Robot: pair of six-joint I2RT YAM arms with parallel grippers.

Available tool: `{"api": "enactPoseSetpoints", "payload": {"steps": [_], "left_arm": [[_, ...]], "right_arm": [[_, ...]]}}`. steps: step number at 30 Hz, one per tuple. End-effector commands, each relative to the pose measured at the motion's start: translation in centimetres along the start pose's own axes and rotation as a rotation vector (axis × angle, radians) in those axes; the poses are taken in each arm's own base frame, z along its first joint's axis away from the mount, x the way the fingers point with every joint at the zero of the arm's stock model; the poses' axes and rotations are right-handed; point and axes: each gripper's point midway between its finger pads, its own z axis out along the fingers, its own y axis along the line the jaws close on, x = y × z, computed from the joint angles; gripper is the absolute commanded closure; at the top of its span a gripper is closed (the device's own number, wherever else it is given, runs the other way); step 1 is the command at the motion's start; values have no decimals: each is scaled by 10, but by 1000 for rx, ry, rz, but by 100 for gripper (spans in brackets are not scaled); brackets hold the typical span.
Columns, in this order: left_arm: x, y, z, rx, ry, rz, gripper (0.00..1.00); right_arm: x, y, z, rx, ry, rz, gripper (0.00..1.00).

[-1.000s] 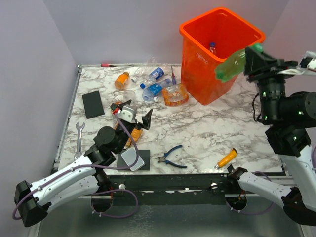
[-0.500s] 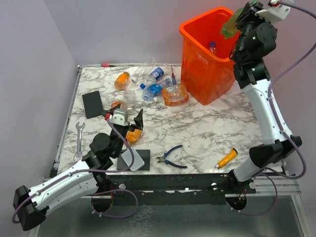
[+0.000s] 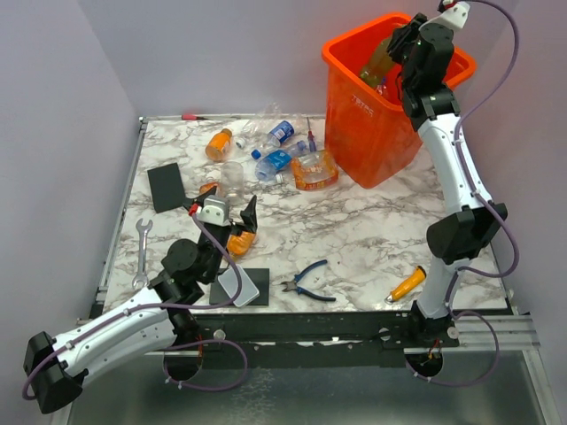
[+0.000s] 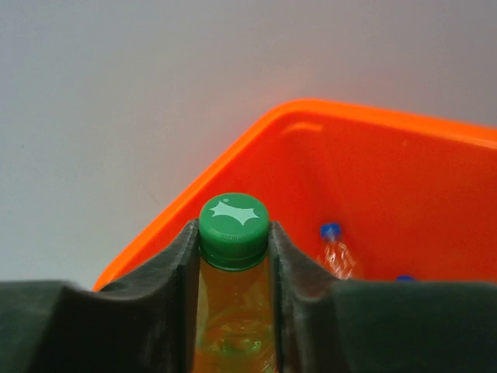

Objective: Put the plastic bottles in the bin
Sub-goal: Place the plastic bottle in the trash bin.

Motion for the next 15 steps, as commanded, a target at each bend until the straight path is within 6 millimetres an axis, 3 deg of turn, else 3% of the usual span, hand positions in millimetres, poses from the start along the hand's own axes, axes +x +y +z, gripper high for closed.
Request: {"api": "enactPoseSetpoints", "payload": {"steps": [1,3,8,12,14,15], "left_arm": [[1,-2,0,9,-1,-5,1],[3,-3,0,15,3,0,1],[8,-8,2,30,21,12,1],[15,-8,4,23,41,27,1],[18,-7,5,15,51,38,1],[21,-7,5,12,58,43,1]], "right_arm": [[22,6,-6,-64,92,-10,49],[19,9,-9,-80,104,-19,29],[-24,23,-30,-144,37,18,10],[-71,45,-64,-240,-22,95,9],[-95,66,-99,-327,-50,125,9],[-92,75,-116,-376,-39,129,9]]}}
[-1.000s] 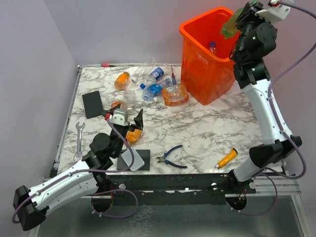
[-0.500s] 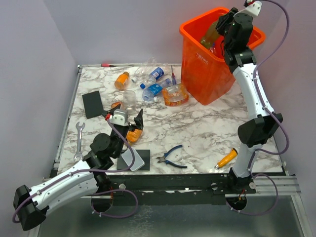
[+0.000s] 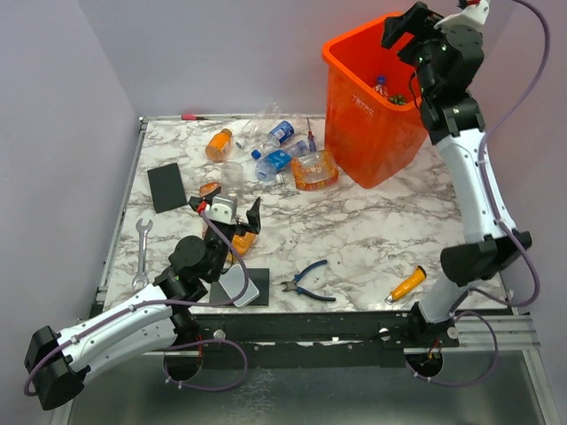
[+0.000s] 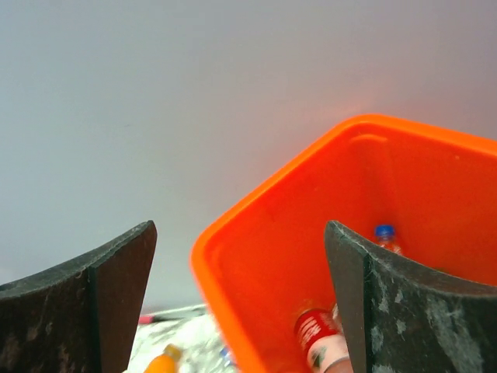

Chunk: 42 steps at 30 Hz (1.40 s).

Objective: Put the plastic bottles in the bin
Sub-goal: Place the plastic bottle in the trash bin, then pick up the plastic bottle at the center of the board.

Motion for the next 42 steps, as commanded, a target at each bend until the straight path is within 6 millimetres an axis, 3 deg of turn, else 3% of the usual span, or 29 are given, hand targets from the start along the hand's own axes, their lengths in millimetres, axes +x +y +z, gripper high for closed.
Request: {"api": "enactPoseSetpoints", "payload": {"steps": [1,3,5,7,11,15,20,25,29,42], "left_arm": [[9,-1,2,-4,27,19,1],[14,-2,3,-5,47,24,1],[22,-4,5,-12,84,27,1],[32,-6,8,-25,147,37,1],[66,-14,9,-44,384,72,1],[96,-21,-4,-35,568,71,1],[130,-11,-13,-69,745,135,1],[171,-9,-10,-44,957,183,1],[198,-10,-8,-34,1060,228,1],[249,7,-19,-64,1218,281,3]], "right_arm": [[-59,72,-83,-273,-82,76,9],[-43,94,-118,-382,-45,76,10],[-14,108,-153,-480,21,77,11],[25,104,-181,-520,98,93,11],[120,72,-226,-511,311,164,12],[211,33,-270,-462,512,220,12],[275,-9,-310,-383,648,240,12],[308,-26,-335,-360,717,286,12],[321,-35,-348,-345,742,328,12],[310,-41,-361,-338,726,327,12]]}}
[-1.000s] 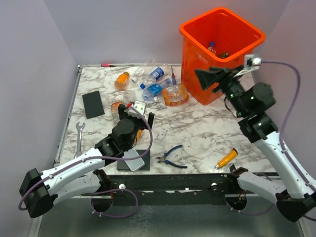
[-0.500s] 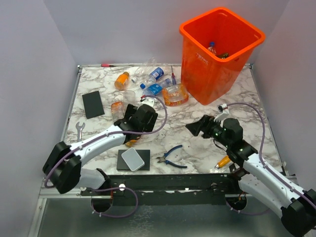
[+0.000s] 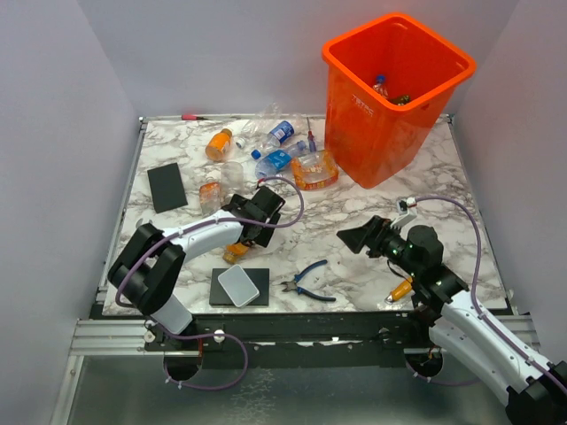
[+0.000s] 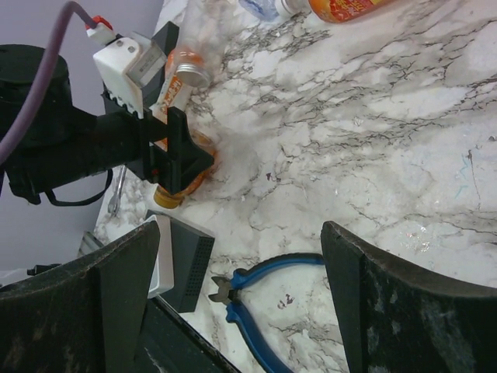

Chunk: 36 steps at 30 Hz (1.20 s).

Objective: Put the plastic bottles in the bin
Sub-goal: Pick up the plastic bottle at the center of the board.

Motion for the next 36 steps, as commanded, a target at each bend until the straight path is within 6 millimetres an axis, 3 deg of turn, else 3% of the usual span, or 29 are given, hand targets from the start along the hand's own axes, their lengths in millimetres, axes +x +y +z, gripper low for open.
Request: {"api": "enactPoseSetpoints", "payload": {"steps": [1,6,9,15,19,23,25,28,31,36], "left_arm": [[8,-11,9,41,50,20,5],[9,-20,13,78,50,9,22],[0,-21,8,93,17,-5,41],[-41,-23,-21,155,-112,-64,67],[-99,-26,-75,273,-331,-136,73],[-160,-35,-159,522,-729,-191,76],[-173,-40,-203,656,-964,-175,76],[-163,-46,-251,796,-1279,-106,76],[-139,-56,-270,811,-1489,57,79],[-110,-93,-263,542,-1598,528,89]], "right_arm": [[2,5,-3,-3,22,6,12],[0,5,-6,14,28,3,12],[-5,9,-8,10,19,3,12],[-22,21,-14,15,2,-38,12],[-41,36,-20,2,-25,-77,10],[-48,56,-20,-73,-48,-4,7],[-48,70,-19,-154,-48,53,6],[-47,94,-18,-285,-30,141,5],[-46,106,-14,-351,7,240,5],[-49,121,-4,-384,69,283,5]]}}
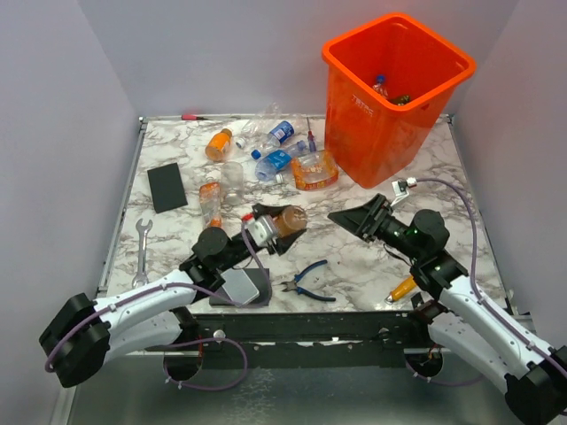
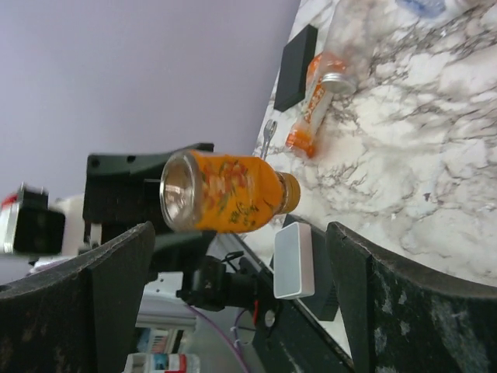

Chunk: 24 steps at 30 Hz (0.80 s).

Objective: Put the plastic bottles in the bin
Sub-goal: Pick up the plastic bottle at the center of the board, then place the plastic bottle in the trash bin.

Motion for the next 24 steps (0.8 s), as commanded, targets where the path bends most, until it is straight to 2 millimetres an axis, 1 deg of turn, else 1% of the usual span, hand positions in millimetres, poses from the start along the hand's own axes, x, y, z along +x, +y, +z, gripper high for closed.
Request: {"api": "enactPoseSetpoints", "payload": {"steps": [1,4,5,6,8,13,16,18,22,24], "left_arm": [[-25,-42,0,124,-129,612,89],[-3,-59,-5,158,-39,907,91],[7,-63,-8,184,6,989,94],[11,-68,-10,205,26,1046,97],[20,-76,-15,255,60,1143,100],[48,-94,-32,406,172,1372,100],[68,-102,-48,521,239,1463,100],[85,-106,-61,619,286,1513,100],[119,-111,-82,768,374,1559,100],[124,-115,-84,794,385,1571,100]], "right_arm": [[-1,33,9,-100,69,44,6],[-2,26,18,-15,126,-18,6],[-1,21,21,17,152,-43,6],[0,17,24,40,181,-63,6],[8,5,28,96,258,-85,6],[22,-3,34,105,377,-103,6],[33,-7,34,83,444,-109,6],[44,-10,33,55,505,-114,6],[59,-19,38,7,592,-116,7],[65,-15,41,-39,627,-127,8]]}}
